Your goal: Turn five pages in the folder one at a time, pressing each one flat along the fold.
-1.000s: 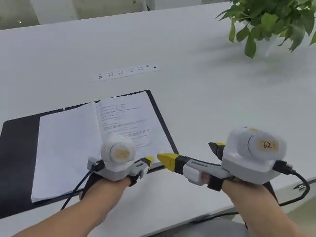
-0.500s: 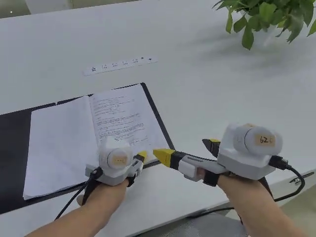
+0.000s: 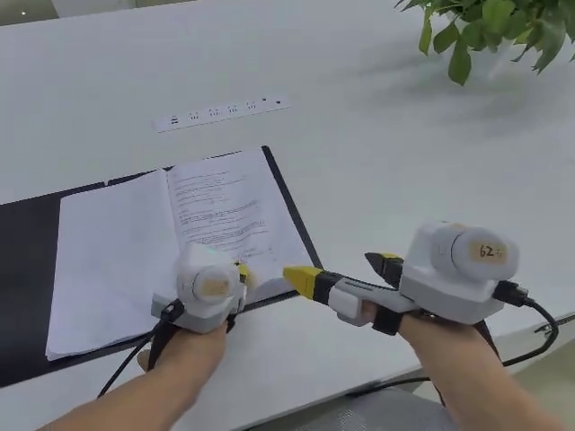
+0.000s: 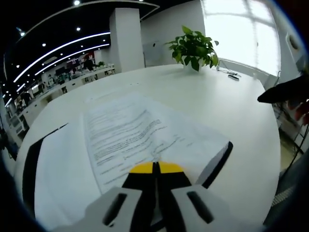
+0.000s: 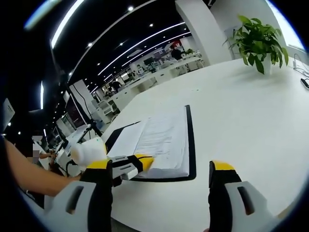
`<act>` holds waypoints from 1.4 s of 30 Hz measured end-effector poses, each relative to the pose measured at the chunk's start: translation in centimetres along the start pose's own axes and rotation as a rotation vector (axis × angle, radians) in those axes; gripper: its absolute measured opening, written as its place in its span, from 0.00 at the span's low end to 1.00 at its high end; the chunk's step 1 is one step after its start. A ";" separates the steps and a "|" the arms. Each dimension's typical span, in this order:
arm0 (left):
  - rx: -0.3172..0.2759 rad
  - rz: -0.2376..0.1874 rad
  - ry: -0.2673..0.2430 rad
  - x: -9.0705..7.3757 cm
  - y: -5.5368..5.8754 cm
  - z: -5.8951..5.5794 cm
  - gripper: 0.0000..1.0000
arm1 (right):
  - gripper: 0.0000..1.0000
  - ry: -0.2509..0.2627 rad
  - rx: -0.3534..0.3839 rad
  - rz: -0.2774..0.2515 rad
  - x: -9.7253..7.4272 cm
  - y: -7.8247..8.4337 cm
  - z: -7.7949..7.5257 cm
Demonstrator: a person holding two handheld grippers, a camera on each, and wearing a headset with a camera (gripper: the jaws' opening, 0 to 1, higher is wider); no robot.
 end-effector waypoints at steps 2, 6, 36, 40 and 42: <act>0.020 -0.008 0.002 -0.1 0.0 0.0 0.00 | 0.76 -0.027 0.016 0.002 0.7 0.0 0.2; 0.009 -0.009 0.007 -0.1 0.0 0.0 0.00 | 0.65 -0.056 0.041 0.030 2.5 0.6 0.2; -0.024 -0.007 0.005 0.1 -0.1 0.0 0.00 | 0.10 0.013 0.156 0.103 6.6 3.2 -3.8; -0.039 -0.003 0.008 0.1 -0.1 -0.1 0.01 | 0.00 0.037 0.146 0.106 6.4 3.3 -4.1; -0.043 -0.006 0.010 0.1 -0.1 -0.1 0.01 | 0.00 0.037 0.147 0.092 6.4 3.1 -3.8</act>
Point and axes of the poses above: the centre of the closed fingertips' face, and the gripper's own axes: x roughly forward along the fingers, z roughly to its left, y roughly out of its underside, the point moved 3 cm from there along -x, roughly backward along the fingers, and after that the axes turned 13 degrees about -y, right-handed, at the moved point
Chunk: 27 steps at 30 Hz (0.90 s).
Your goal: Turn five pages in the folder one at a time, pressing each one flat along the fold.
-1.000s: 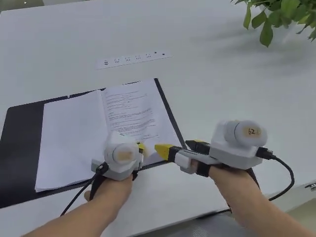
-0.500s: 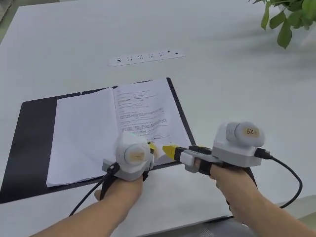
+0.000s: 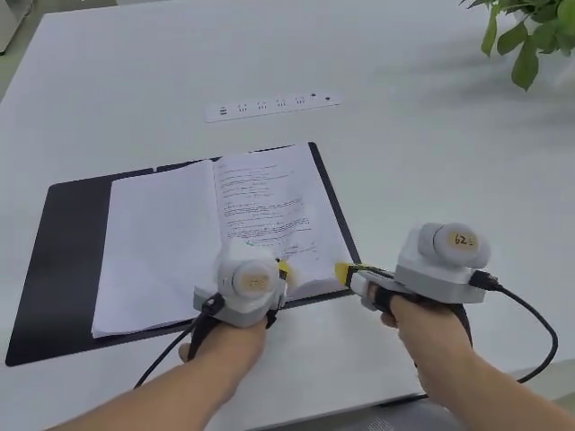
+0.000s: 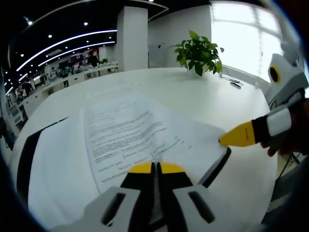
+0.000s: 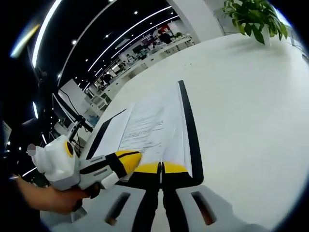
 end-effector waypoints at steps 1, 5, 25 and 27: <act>0.003 0.002 0.001 0.0 0.0 -0.1 0.01 | 0.00 0.003 -0.001 -0.007 0.0 -0.1 0.0; -0.008 0.034 0.026 -0.6 -0.1 0.0 0.07 | 0.00 -0.021 0.000 -0.034 0.0 -0.7 1.3; -0.137 -0.069 -0.027 -11.1 -1.6 11.2 0.21 | 0.00 -0.295 -0.060 -0.099 3.2 -2.7 13.6; -0.146 -0.085 -0.038 -11.9 -1.7 12.1 0.22 | 0.00 -0.321 -0.065 -0.091 3.9 -2.5 15.0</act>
Point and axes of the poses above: the centre of the closed fingertips' face, and the gripper's own axes: x roughly forward along the fingers, z roughly to its left, y roughly out of its underside, the point moved 3 cm from there along -x, roughly backward along the fingers, and after that the axes turned 13 degrees about -y, right-handed, at the moved point
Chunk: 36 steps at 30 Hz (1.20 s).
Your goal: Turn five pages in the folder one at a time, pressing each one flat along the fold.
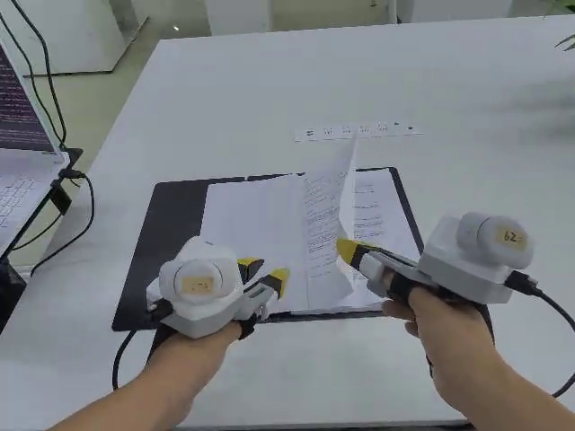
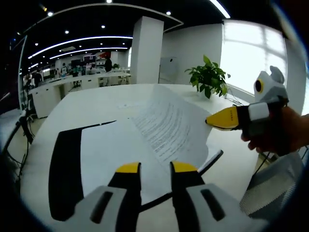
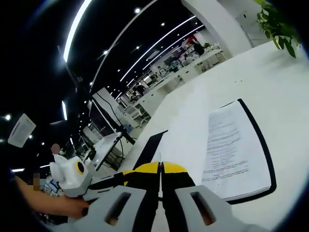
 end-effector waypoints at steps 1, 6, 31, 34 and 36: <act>-0.004 -0.004 -0.009 -0.3 0.0 0.5 0.22 | 0.00 -0.017 -0.003 0.010 0.7 0.2 0.7; -0.037 -0.026 -0.050 -2.5 -0.2 3.6 0.23 | 0.00 -0.070 -0.019 0.047 3.9 1.3 3.1; -0.076 -0.028 -0.185 -8.3 1.3 11.4 0.24 | 0.00 -0.113 0.021 0.321 15.0 11.5 4.7; -0.068 -0.021 -0.183 -8.5 1.5 11.2 0.24 | 0.00 -0.097 0.027 0.352 15.8 12.7 3.9; -0.068 -0.015 -0.181 -8.6 1.7 11.1 0.24 | 0.00 -0.077 0.031 0.375 16.2 13.6 3.1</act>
Point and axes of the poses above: the centre of the closed fingertips' face, and the gripper's own axes: x roughly forward along the fingers, z roughly to its left, y roughly out of its underside, the point moved 3 cm from there along -x, roughly backward along the fingers, and after that the axes turned 13 degrees about -y, right-handed, at the moved point
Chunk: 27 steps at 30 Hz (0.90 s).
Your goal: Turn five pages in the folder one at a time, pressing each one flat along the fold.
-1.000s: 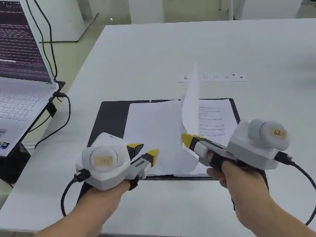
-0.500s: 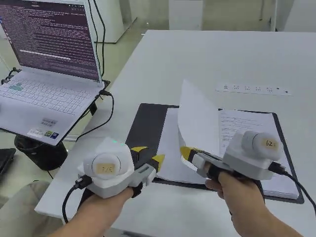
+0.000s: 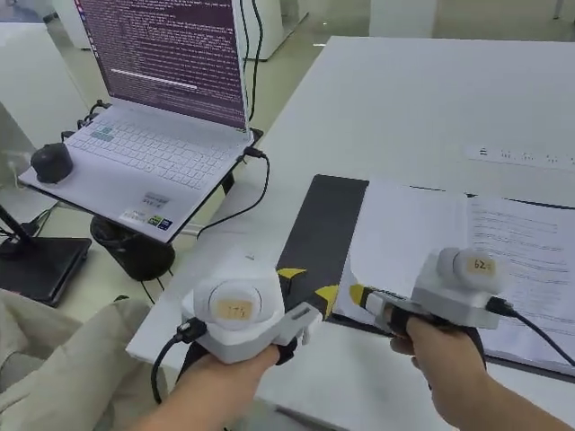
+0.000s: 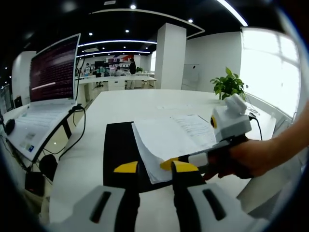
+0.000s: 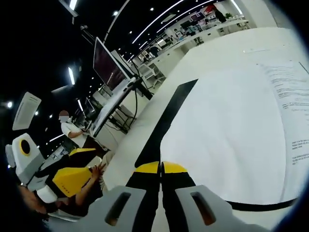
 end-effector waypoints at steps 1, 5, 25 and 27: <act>0.003 0.004 0.003 0.0 0.2 0.0 0.24 | 0.00 0.004 0.010 0.005 0.2 0.2 -0.3; 0.003 0.015 0.004 0.0 0.6 -0.1 0.25 | 0.00 0.027 0.033 0.026 0.9 1.1 -1.6; 0.084 0.072 0.037 2.4 1.8 -1.3 0.25 | 0.10 -0.104 0.151 -0.123 -2.1 -1.5 -1.7; 0.105 0.086 0.052 3.6 2.1 -2.0 0.25 | 0.09 -0.100 0.153 -0.147 -3.4 -2.5 -2.6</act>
Point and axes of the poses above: the centre of the closed fingertips' face, and the gripper's own axes: x roughly forward along the fingers, z roughly to its left, y roughly out of its underside, the point moved 3 cm from there along -x, roughly backward along the fingers, and after that the axes turned 13 degrees about -y, right-handed, at the moved point
